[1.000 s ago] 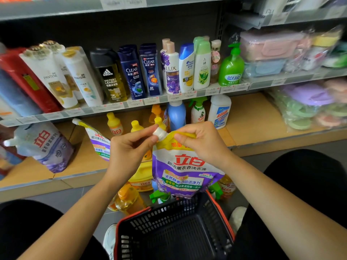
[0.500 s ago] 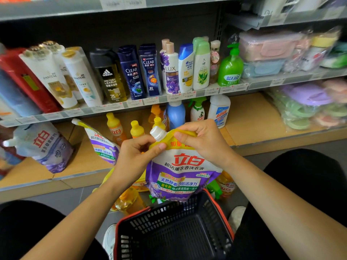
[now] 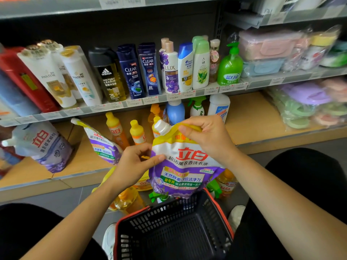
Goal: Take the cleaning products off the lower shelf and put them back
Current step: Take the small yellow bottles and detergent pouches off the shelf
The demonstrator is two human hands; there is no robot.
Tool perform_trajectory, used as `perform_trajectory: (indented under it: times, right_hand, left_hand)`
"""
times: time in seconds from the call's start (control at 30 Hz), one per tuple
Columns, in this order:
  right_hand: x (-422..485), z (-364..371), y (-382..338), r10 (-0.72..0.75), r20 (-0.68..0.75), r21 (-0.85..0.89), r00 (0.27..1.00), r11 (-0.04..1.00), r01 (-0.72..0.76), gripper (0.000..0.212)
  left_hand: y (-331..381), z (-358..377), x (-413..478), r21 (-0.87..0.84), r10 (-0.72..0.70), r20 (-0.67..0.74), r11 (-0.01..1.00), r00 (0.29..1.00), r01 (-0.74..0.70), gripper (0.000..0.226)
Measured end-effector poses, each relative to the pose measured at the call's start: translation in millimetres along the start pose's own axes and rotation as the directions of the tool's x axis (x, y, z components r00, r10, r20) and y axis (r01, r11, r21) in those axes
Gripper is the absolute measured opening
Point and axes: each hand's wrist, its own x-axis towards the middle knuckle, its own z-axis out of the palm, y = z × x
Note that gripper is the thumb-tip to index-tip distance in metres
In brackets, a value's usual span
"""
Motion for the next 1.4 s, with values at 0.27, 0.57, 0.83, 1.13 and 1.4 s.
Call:
perform_trajectory:
  times: [0.27,0.57,0.83,1.13,1.4]
  right_hand:
    - [6.0,-14.7,-17.6,-0.058,-0.128,0.028,0.990,0.998,0.062,0.017]
    - [7.5,-29.1,-8.8,0.023,-0.279,0.039,0.960,0.999,-0.013,0.010]
    - [10.3,-52.9,41.3,0.100,-0.417,-0.171,0.903,0.968,-0.186,0.028]
    - [1.2,-18.7,62.6,0.060,-0.431,-0.525,0.900,0.795,-0.304,0.010]
    - [1.6,31.4,20.3,0.113,0.148,-0.070,0.982,0.992,-0.104,0.029]
  left_hand:
    - [-46.2,11.9,-8.2,-0.018,-0.363,0.050,0.931,0.931,0.364,0.031]
    - [-59.1,31.6,-3.6,-0.412,-0.542,-0.049,0.776,0.839,0.478,0.014]
    - [-38.4,-5.2,8.6,-0.207,-0.244,-0.597,0.967,0.765,0.148,0.024]
    - [29.0,-21.6,15.5,0.476,0.469,-0.495,0.851,0.732,-0.223,0.009]
    - [48.7,-9.7,2.4,0.610,0.655,-0.184,0.661,0.733,-0.437,0.014]
